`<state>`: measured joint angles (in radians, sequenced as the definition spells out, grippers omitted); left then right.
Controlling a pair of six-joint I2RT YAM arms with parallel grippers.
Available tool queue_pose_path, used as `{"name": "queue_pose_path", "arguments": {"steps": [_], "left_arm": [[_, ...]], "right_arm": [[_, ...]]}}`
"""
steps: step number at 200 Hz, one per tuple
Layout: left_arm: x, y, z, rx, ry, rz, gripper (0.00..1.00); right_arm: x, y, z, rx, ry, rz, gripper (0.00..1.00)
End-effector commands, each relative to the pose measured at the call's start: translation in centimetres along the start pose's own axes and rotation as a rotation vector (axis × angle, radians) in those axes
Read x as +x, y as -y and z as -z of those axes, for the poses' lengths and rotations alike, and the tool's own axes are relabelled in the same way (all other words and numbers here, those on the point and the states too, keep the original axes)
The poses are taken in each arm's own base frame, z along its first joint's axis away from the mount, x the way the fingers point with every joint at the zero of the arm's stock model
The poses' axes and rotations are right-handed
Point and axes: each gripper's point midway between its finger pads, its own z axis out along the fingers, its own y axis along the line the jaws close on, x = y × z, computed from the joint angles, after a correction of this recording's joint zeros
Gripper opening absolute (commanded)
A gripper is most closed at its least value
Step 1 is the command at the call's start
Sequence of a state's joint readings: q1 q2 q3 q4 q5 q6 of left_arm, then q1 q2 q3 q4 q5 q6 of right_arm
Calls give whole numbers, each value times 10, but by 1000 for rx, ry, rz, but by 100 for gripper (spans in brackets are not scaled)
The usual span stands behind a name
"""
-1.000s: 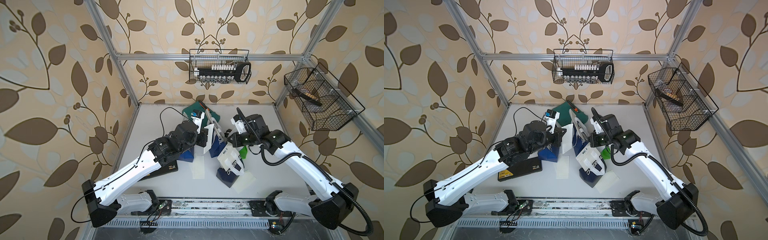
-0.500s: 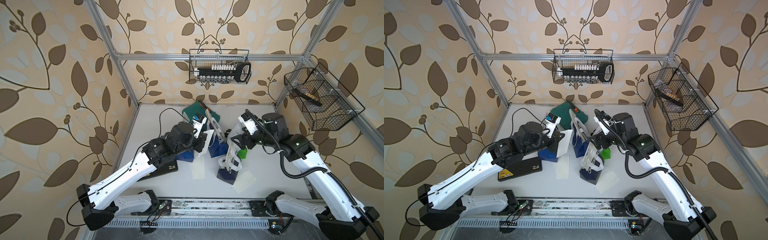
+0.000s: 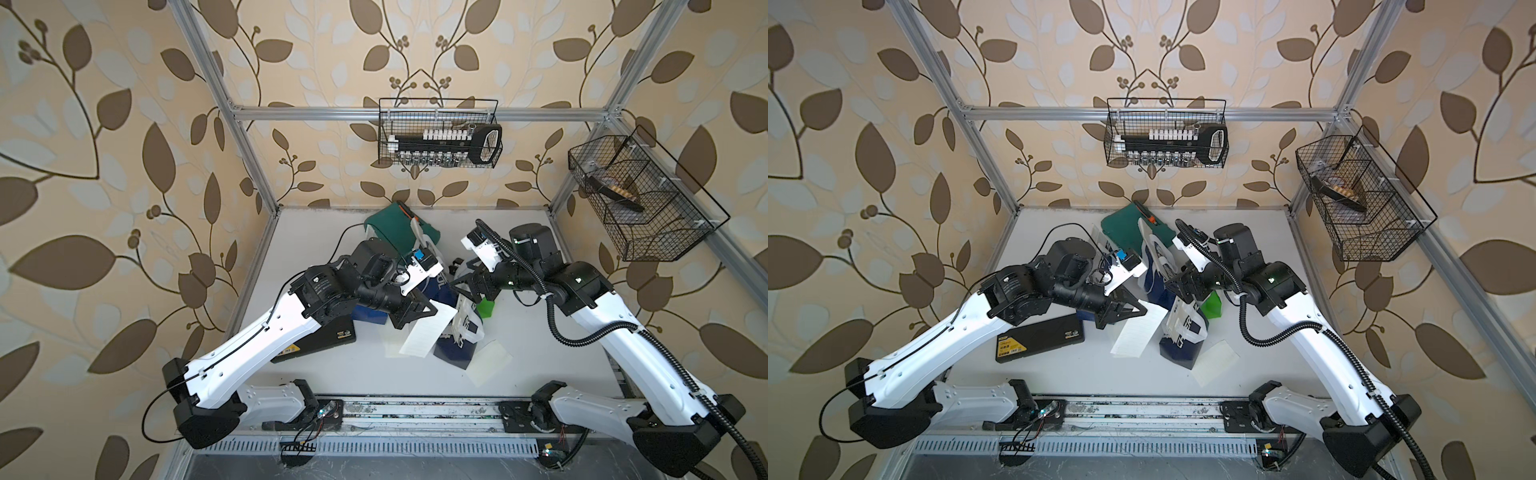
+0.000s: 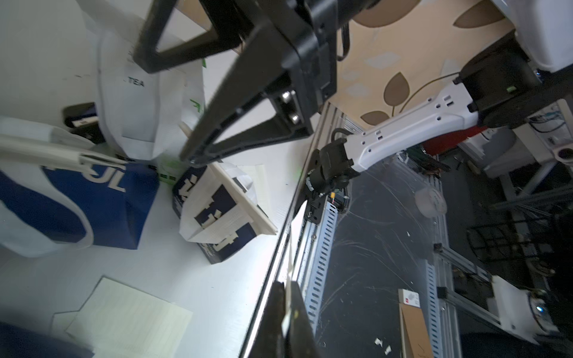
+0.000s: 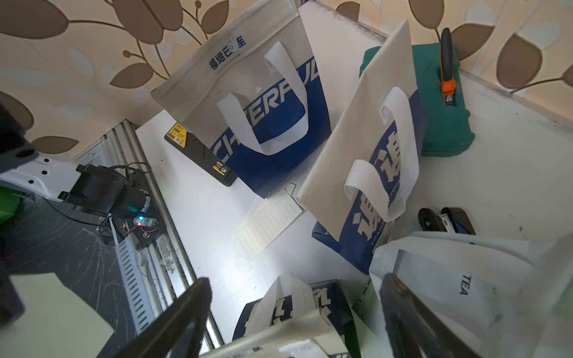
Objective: Staple the receipts to the bags
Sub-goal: Adjust the takeout bag at the center of the board.
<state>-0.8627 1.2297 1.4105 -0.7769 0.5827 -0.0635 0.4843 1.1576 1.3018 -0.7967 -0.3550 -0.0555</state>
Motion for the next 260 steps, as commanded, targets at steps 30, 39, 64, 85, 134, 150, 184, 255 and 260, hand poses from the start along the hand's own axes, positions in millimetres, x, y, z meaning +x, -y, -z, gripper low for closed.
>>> {"name": "queue_pose_path", "arguments": {"steps": [30,39,64,85,134,150,184,255,260], "left_arm": [[0,31,-4,196,-20,22,0],[-1,32,-8,217,-15,27,0],[-5,27,-20,206,2,34,0],[-11,13,-37,128,8,49,0],[-4,3,-89,42,-125,93,0],[-4,-5,-95,-7,-134,104,0],[-12,-19,-85,-122,-58,92,0],[-8,-35,-87,-191,-33,37,0],[-8,-35,-89,-190,-41,34,0]], "right_arm": [[-7,35,1,204,33,-66,86],[-7,41,0,236,30,-78,86],[-5,50,-1,282,22,-108,86],[-4,61,1,349,26,-136,86],[-4,73,9,427,44,-151,85],[-4,70,12,414,60,-148,85],[7,50,11,307,62,-152,84],[17,62,10,370,46,-179,84],[15,62,11,375,49,-177,84]]}}
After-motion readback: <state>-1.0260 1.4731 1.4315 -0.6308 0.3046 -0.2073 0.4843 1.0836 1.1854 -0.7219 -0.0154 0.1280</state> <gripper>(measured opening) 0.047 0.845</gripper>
